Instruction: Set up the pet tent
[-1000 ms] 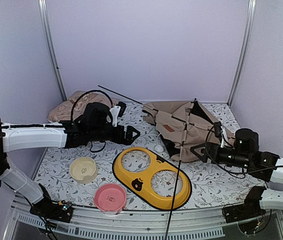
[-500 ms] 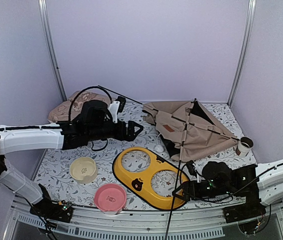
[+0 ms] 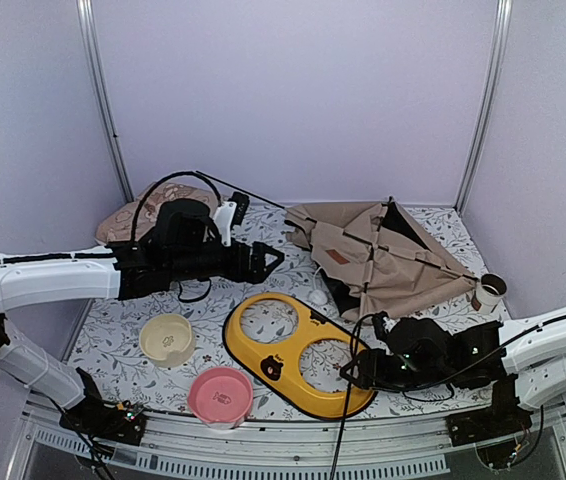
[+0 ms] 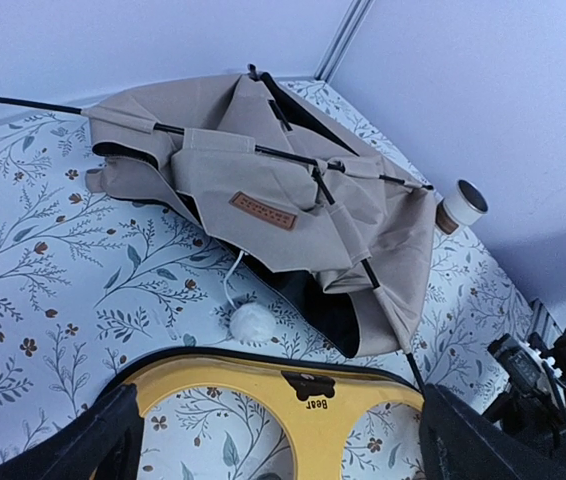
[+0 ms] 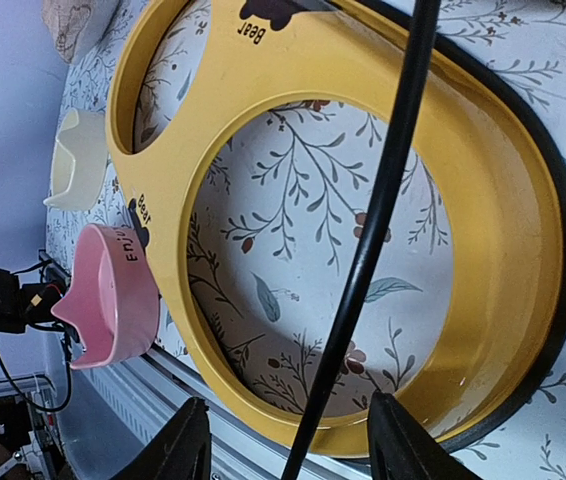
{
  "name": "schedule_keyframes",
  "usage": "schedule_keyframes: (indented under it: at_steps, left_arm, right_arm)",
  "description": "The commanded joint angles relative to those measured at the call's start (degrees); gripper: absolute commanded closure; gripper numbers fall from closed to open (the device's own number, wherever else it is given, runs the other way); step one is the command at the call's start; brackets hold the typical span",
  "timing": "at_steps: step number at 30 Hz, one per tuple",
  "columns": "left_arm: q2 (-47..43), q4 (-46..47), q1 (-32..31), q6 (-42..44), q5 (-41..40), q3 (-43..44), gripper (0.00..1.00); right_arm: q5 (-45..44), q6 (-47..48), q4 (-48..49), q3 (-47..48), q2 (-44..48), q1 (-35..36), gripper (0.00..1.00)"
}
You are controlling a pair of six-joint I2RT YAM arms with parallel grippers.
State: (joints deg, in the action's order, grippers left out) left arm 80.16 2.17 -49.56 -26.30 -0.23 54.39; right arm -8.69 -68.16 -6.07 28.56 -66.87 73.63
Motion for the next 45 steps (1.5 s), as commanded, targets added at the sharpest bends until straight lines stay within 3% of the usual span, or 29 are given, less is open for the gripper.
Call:
schedule_keyframes:
  at_steps: [1, 28, 45]
  left_arm:
    - [0.2, 0.1, -0.5, 0.8, -0.1, 1.9, 0.04]
    - [6.4, -5.8, -0.3, 4.6, -5.0, 11.1, 0.05]
    - [4.7, -6.5, -0.3, 5.5, -4.5, 9.1, 0.05]
  right_arm:
    - [-2.5, -0.7, -1.9, 1.1, 0.4, 0.3, 0.45]
    - [6.1, 6.8, 7.1, -0.6, -6.1, -7.3, 0.65]
    - [7.9, 7.2, 7.5, 0.7, -10.6, -9.9, 0.74]
